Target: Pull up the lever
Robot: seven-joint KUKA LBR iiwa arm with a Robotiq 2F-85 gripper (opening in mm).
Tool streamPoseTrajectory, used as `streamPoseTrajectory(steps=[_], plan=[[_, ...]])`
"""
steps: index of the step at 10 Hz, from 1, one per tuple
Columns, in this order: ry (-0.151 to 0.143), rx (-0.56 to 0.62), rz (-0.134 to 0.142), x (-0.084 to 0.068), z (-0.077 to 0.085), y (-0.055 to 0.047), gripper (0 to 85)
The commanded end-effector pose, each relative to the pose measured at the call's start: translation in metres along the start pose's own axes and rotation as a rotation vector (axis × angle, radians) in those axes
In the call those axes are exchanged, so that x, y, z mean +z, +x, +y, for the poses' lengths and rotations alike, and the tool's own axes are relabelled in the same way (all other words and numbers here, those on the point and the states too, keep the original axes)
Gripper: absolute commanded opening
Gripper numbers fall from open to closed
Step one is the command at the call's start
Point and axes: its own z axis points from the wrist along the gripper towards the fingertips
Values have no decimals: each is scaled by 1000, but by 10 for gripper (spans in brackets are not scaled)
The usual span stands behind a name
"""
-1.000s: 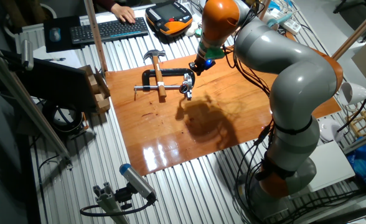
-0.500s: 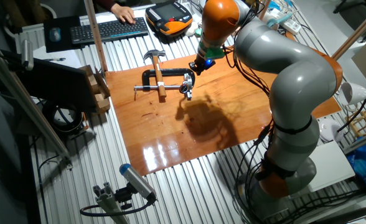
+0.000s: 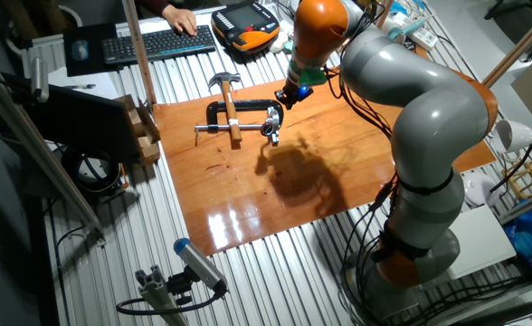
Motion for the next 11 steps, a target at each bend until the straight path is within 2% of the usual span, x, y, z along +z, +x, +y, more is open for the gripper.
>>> streamPoseTrajectory(steps=[1,4,11], plan=[[0,0,-2,0,0,0,0],[-12,5,3,0,0,0,0],[-11,2,3,0,0,-1,0]])
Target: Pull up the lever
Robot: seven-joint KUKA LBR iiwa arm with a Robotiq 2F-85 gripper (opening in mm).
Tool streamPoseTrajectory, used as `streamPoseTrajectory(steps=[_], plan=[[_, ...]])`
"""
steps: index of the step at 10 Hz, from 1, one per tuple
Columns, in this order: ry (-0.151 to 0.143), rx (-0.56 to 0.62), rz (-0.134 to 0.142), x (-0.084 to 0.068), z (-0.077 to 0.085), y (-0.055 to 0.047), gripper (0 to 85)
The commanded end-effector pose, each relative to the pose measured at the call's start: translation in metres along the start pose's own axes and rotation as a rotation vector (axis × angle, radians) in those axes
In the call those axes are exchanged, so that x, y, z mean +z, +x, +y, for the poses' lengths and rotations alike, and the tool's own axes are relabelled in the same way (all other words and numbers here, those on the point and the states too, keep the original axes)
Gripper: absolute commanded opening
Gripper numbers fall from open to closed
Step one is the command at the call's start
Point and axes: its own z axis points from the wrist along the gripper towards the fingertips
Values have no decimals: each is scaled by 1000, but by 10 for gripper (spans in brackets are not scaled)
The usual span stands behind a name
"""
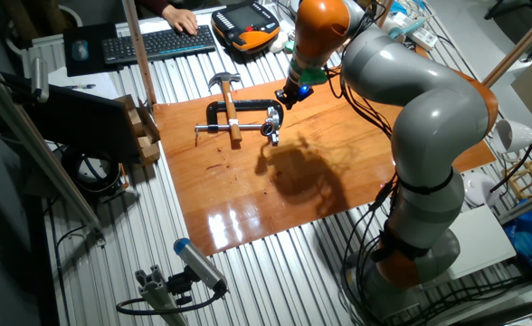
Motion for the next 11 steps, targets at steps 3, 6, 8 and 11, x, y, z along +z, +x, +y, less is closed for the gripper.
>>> streamPoseTrajectory(steps=[3,6,8,11], plan=[[0,1,-1,1,0,-1,0],[1,-2,-3,1,0,-2,0],[1,-2,-2,1,-1,-2,0],[7,-1,-9,1,0,-1,0]])
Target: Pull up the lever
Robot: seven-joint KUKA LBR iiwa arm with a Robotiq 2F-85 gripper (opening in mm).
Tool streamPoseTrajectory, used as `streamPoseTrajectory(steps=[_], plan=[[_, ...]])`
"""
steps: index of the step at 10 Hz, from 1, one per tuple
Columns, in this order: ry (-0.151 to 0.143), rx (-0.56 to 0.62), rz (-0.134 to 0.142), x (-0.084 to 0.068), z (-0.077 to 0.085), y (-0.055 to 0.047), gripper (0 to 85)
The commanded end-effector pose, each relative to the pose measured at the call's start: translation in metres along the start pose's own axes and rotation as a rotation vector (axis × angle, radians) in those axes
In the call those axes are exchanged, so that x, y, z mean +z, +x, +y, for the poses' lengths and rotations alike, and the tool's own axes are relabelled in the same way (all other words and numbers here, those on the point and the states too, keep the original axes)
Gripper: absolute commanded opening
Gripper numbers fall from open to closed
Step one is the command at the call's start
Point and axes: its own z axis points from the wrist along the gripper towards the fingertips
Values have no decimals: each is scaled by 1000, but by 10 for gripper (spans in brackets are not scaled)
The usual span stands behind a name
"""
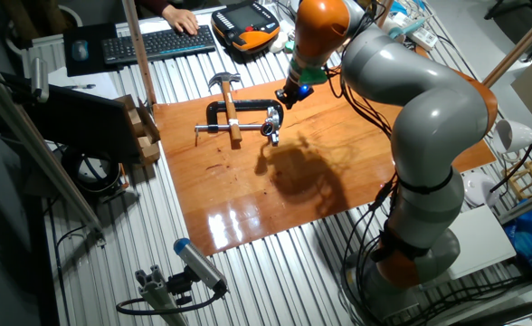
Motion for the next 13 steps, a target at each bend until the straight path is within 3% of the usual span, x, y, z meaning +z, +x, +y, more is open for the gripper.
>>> streamPoseTrajectory(steps=[1,13], plan=[[2,0,-5,0,1,0,0],[2,-6,-5,1,0,-1,0]])
